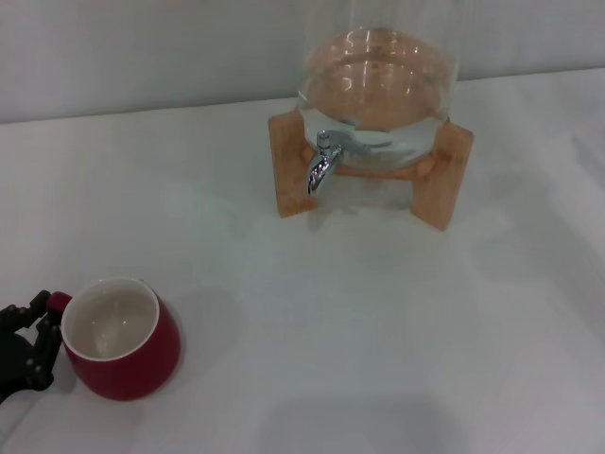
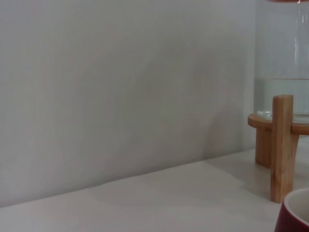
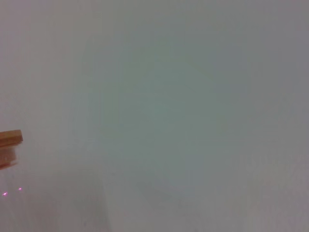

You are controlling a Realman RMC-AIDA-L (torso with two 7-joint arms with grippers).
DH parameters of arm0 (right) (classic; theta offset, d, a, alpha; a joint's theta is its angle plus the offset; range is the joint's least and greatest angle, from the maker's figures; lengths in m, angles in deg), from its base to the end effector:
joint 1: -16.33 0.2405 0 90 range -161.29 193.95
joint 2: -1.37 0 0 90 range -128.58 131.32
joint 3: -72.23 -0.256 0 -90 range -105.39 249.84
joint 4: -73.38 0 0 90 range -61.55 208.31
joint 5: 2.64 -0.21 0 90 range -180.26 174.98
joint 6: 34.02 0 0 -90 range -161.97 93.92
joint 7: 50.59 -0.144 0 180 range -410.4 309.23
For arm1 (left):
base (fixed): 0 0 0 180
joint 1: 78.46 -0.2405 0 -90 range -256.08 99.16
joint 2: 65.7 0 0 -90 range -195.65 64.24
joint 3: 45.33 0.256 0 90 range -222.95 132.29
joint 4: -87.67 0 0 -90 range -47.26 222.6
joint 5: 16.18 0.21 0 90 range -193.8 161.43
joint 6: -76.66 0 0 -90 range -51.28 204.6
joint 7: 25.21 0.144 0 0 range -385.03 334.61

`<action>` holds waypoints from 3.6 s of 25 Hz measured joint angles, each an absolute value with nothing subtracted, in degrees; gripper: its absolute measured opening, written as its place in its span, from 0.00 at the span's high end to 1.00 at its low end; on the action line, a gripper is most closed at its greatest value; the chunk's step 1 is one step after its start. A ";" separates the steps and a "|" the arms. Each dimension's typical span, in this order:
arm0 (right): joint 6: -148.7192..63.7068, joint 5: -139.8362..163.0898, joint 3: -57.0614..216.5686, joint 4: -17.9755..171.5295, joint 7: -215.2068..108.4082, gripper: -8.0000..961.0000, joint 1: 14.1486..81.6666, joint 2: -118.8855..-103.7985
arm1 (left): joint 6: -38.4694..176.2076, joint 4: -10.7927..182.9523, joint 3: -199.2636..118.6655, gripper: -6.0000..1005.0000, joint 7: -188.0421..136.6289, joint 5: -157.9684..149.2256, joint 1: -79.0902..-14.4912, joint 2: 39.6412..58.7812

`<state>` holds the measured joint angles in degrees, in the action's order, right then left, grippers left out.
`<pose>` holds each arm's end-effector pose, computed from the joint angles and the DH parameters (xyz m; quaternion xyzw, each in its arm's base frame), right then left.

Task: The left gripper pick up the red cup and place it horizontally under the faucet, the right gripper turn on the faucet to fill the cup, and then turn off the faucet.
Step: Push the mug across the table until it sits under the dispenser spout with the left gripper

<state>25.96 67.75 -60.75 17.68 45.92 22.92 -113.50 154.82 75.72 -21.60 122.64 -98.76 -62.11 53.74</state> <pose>0.3493 0.3099 0.1613 -0.7086 0.3145 0.3468 0.5279 -0.3605 0.2524 -0.0260 -0.8444 -0.2124 -0.2645 0.4146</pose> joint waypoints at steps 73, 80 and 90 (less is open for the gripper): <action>28.04 67.58 -60.39 19.09 46.71 0.34 23.19 -113.59 | 136.23 75.31 -0.93 0.85 97.80 -96.07 -36.89 53.76; 28.03 67.42 -60.42 19.67 47.05 0.34 23.19 -113.59 | 135.29 75.27 0.19 0.86 97.75 -96.05 -35.55 53.80; 28.02 66.82 -60.31 19.87 47.50 0.34 23.27 -113.59 | 132.97 75.27 2.69 0.86 98.07 -96.30 -34.31 53.95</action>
<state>28.02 66.82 -60.31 19.87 47.50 23.27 -113.59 132.97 75.27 2.69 98.07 -96.30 -34.31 53.95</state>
